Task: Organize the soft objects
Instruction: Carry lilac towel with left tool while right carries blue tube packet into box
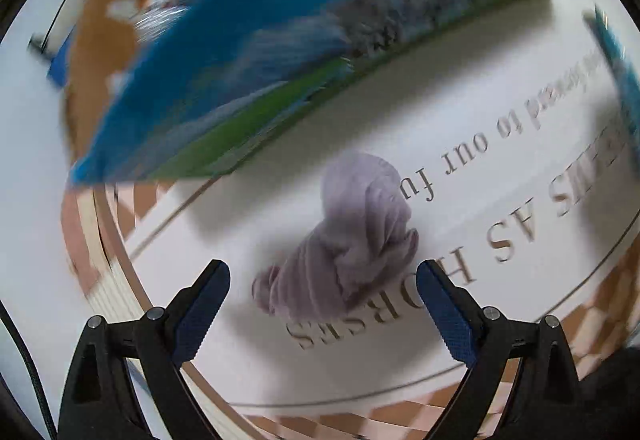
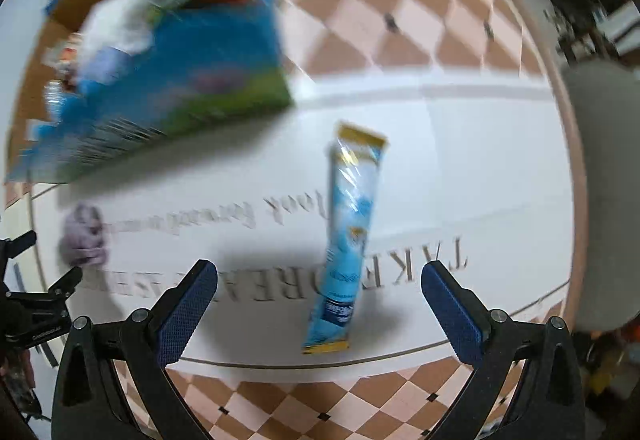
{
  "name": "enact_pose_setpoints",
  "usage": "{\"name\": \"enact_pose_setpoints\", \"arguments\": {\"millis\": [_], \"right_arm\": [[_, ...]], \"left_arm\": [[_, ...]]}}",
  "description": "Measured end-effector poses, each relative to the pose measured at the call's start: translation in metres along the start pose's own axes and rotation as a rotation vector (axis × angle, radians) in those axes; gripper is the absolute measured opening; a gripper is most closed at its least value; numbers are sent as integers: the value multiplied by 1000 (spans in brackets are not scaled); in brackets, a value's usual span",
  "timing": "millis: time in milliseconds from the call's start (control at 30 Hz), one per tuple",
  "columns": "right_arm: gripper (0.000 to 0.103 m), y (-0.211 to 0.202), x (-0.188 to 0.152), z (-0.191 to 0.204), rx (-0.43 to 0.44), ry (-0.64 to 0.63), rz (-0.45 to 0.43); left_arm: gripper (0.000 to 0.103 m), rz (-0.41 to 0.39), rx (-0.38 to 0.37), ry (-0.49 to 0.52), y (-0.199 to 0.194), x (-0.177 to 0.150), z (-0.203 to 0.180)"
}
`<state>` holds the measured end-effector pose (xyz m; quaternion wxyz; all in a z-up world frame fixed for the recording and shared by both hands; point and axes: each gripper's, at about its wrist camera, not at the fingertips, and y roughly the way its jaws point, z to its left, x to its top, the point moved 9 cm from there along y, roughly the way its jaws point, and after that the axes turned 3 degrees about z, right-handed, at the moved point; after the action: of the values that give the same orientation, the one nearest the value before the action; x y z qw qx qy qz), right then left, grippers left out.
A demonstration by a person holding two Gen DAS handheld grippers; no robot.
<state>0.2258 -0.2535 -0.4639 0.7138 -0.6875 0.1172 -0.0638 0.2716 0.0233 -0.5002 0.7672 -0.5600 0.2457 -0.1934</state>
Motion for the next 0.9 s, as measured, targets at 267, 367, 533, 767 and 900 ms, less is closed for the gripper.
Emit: {"name": "enact_pose_setpoints", "arguments": {"millis": [267, 367, 533, 767, 900], "right_arm": [[103, 43, -3, -12, 16, 84, 84], [94, 50, -3, -13, 32, 114, 104], [57, 56, -6, -14, -36, 74, 103], [26, 59, -44, 12, -56, -94, 125], [30, 63, -58, 19, -68, -105, 124]], "left_arm": [[50, 106, -247, -135, 19, -2, -13], [45, 170, -423, -290, 20, -20, -22], [46, 274, -677, -586, 33, -51, -35], [50, 257, -692, -604, 31, -54, -31], [53, 249, -653, -556, 22, -46, -41]]}}
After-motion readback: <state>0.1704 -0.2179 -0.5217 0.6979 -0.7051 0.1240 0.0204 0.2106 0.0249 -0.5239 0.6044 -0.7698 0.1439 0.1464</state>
